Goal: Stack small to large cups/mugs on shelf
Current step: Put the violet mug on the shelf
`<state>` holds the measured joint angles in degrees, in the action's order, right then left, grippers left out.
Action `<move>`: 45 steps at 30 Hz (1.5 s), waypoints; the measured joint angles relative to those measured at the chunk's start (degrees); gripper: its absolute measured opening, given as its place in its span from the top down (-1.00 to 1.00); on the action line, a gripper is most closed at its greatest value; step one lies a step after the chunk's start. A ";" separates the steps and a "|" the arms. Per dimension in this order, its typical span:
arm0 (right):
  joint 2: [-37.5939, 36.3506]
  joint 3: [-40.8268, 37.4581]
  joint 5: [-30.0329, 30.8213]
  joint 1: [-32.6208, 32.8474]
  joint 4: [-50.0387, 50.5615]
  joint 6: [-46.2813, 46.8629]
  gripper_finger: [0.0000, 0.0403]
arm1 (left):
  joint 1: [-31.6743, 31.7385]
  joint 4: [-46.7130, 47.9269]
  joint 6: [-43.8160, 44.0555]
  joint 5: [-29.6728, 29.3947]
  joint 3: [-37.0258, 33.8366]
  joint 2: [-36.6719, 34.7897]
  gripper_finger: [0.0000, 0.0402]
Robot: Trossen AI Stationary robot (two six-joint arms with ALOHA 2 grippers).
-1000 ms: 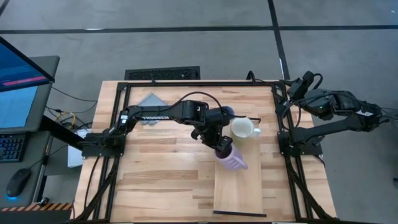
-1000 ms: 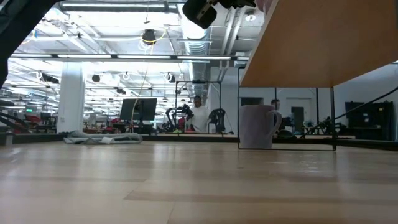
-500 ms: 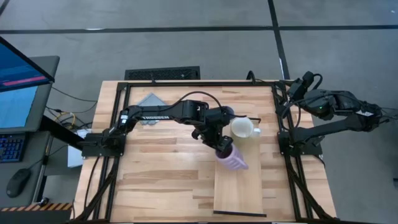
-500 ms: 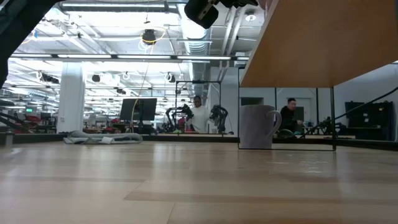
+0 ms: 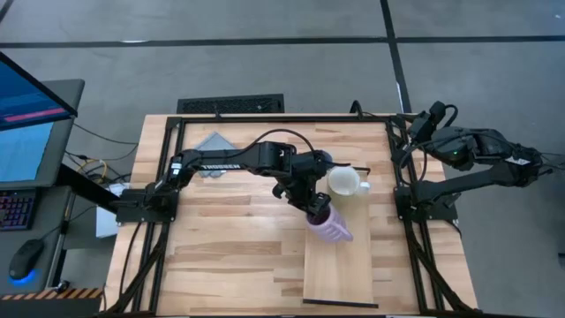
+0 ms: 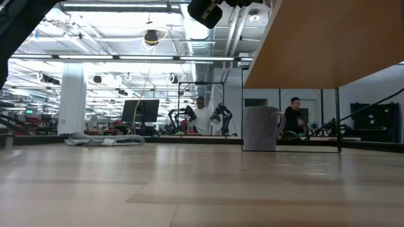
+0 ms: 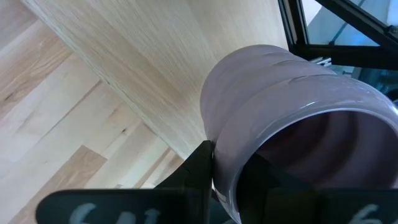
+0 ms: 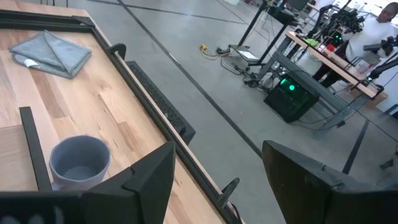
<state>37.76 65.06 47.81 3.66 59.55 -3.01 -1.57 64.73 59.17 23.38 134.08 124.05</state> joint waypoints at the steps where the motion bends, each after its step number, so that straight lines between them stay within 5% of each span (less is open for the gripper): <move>1: 0.00 0.00 0.00 -0.01 0.00 0.00 -0.32 | 0.00 0.00 -0.01 -0.02 0.00 0.00 0.82; 24: 0.00 0.00 0.00 0.00 0.02 0.04 -0.32 | 0.00 2.00 -2.55 -3.08 0.00 0.00 0.71; 45: 0.02 0.00 0.00 0.00 0.06 0.04 -0.32 | 0.02 -1.41 -2.47 1.51 0.87 1.44 0.57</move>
<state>37.78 65.06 47.81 3.66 59.61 -2.97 -1.54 63.32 56.70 24.88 134.96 125.49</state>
